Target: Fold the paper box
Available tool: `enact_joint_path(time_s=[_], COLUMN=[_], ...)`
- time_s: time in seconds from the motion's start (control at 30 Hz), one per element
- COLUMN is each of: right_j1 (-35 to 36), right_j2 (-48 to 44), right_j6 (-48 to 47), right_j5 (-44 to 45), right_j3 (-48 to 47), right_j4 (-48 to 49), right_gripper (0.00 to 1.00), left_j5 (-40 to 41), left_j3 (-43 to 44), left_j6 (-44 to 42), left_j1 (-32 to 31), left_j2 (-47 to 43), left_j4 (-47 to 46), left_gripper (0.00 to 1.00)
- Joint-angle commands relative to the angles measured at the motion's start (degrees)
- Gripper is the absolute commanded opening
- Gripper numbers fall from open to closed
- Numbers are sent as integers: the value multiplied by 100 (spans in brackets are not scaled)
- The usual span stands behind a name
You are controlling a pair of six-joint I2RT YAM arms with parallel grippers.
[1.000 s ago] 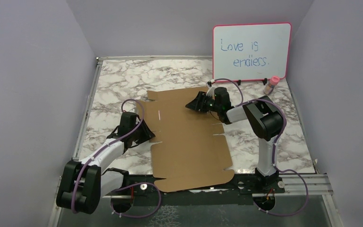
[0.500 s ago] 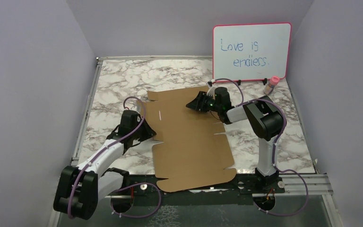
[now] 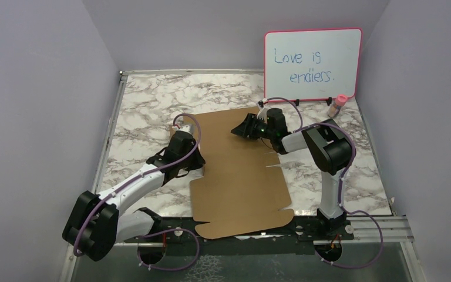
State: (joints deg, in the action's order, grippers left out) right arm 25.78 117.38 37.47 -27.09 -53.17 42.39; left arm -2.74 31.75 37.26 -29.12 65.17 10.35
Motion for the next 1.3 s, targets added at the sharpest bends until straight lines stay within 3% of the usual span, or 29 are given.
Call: enact_joint_path(time_s=[0.0,0.17,0.47,0.7,0.87,0.97,1.27], right_j1=[60,59,59,-77,-474,-802,-1480], right_j2=[209,78,-725,-1220,-1387,-1440,-1109], right_j6=[-78,-118,-439,-903,-1126,-1218,-1259], right_j5=[63,89,358,954,1160,1228,1155], right_j3=[191,226,26,-209,-258,-358,-800], right_j4=[-457,-489,-932,-1481,-1750,-1940,-2164], right_gripper=[60,60,61,65,68,69,70], left_j5=[580,784,1418,926,323,-103,-392], left_j3=[187,476,1430,1889,2059,2049,2625], left_j6=[16,-78,-741,-996,-972,-751,-746], left_j1=[-240,-269,-211,-119,283,457,609], left_j2=[195,71,-150,567,1199,1585,2974], left_j4=[205,552,1053,162,-551,-1125,-2021], left_gripper=[9,15,35,49,59,63,72])
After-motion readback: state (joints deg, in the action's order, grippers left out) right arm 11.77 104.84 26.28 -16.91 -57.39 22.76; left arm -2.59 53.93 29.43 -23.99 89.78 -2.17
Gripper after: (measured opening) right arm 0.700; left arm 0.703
